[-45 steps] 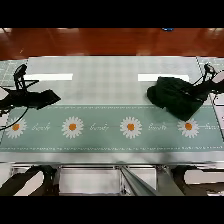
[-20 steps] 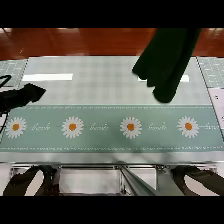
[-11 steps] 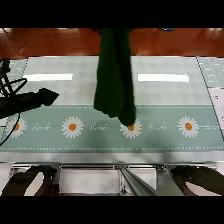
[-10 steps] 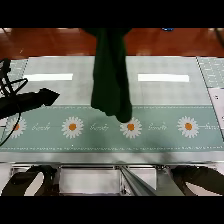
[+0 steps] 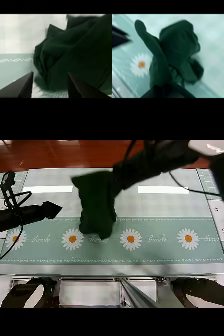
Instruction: Fold the shirts.
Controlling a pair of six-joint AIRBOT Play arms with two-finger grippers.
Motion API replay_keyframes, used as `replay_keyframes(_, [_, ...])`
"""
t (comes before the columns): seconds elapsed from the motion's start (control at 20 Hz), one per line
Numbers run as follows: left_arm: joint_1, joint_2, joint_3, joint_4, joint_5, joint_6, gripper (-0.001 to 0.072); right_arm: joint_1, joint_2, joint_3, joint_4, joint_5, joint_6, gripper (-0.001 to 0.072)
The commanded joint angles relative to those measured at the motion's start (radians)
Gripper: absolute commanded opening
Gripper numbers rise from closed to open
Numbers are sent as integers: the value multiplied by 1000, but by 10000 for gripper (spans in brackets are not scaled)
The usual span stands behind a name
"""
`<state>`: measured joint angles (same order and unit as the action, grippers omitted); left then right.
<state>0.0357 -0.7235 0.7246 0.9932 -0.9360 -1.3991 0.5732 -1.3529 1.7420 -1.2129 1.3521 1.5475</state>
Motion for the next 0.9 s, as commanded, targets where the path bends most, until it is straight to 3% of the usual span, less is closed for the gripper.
replay_keyframes(0.0, [-1, -6, 0, 1, 0, 0, 510, -73, -4, -281, -19, 47, -16, 22])
replay_keyframes(0.15, [-1, -32, -4, 0, 3, 1, 510, -140, -4, -520, -24, -105, 1, 23])
replay_keyframes(0.2, [-1, -50, -4, 0, 16, 0, 510, -157, -4, -571, -26, -161, 34, 121])
replay_keyframes(0.25, [-1, -70, -4, 0, 34, 1, 510, -177, -4, -598, -26, -195, 50, 411])
replay_keyframes(0.35, [22, -126, 16, 6, 41, 43, 510, -257, 8, -565, -20, -133, 50, 414])
replay_keyframes(0.5, [164, -239, 74, -83, -69, -26, 510, -483, 150, -562, -58, -104, 40, 413])
replay_keyframes(0.6, [195, -351, 66, -209, -184, 63, 510, -666, 281, -706, -43, -179, 55, 413])
replay_keyframes(0.7, [149, -477, 50, -264, -201, 167, 510, -801, 386, -921, 93, -260, 32, 412])
replay_keyframes(0.85, [54, -639, 51, -372, -160, 254, 510, -850, 491, -1189, 378, -208, -184, 404])
